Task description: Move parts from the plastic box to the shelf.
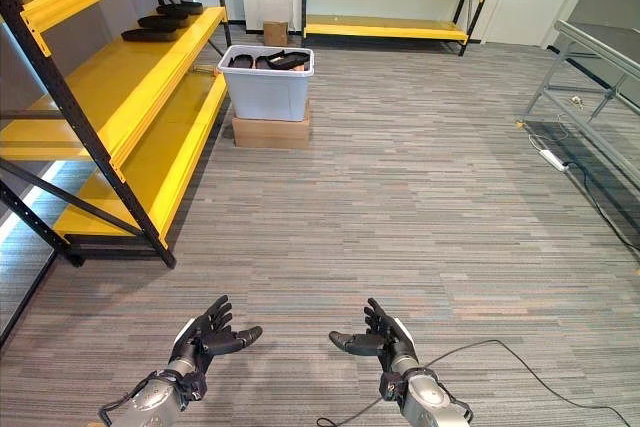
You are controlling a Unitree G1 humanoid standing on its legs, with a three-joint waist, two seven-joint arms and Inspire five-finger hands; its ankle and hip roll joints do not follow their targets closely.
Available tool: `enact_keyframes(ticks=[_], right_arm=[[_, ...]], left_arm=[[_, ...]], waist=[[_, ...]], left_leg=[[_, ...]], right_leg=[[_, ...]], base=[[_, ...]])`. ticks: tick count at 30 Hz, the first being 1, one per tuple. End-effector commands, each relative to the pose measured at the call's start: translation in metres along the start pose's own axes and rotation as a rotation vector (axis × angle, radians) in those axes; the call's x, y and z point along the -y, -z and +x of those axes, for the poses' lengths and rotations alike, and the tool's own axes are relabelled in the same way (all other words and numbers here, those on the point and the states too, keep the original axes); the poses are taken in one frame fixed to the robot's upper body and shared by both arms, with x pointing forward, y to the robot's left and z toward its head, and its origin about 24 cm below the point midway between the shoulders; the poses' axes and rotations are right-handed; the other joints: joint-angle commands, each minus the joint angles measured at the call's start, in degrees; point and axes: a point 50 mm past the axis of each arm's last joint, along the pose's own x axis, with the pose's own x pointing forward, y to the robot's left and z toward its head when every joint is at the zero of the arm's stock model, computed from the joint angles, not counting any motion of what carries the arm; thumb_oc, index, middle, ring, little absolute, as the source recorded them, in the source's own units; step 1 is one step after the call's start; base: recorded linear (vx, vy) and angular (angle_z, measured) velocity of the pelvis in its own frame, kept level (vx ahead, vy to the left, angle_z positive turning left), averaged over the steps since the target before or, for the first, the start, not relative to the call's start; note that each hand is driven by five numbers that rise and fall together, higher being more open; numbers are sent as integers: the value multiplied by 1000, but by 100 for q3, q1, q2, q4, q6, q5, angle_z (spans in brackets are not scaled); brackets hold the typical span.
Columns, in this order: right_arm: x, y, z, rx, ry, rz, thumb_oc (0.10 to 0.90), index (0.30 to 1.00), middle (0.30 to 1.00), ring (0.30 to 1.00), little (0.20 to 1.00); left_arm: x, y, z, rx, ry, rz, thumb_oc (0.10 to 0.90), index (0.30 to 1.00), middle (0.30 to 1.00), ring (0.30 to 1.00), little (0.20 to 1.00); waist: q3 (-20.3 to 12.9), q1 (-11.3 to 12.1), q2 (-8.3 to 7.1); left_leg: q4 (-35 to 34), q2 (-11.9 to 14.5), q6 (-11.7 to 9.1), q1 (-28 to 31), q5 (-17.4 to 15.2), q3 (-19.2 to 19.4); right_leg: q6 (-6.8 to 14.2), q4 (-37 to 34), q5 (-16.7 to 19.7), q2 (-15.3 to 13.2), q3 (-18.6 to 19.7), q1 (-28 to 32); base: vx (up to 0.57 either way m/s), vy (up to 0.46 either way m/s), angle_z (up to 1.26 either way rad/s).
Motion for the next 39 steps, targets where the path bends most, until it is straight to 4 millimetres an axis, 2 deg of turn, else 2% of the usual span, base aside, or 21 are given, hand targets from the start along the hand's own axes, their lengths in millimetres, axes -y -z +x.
enact_keyframes(ticks=[1, 39], right_arm=[[-11, -54, 14, 233, -61, -46, 900, 1000, 1000, 1000, 1000], [-11, -52, 13, 229, -56, -41, 900, 1000, 1000, 1000, 1000]], left_arm=[[9, -40, 15, 178, 66, 52, 900, 1000, 1000, 1000, 1000], [10, -43, 17, 188, 59, 61, 900, 1000, 1000, 1000, 1000]], waist=[[-318, 58, 22], [-305, 53, 33]], left_leg=[[-11, 648, -448, 87, -3, -167], [-21, 628, -437, 103, -21, -170]], right_leg=[[534, 296, -262, -554, 64, -25], [526, 291, -262, -550, 62, -19]], base=[[0, 0, 0], [0, 0, 0]])
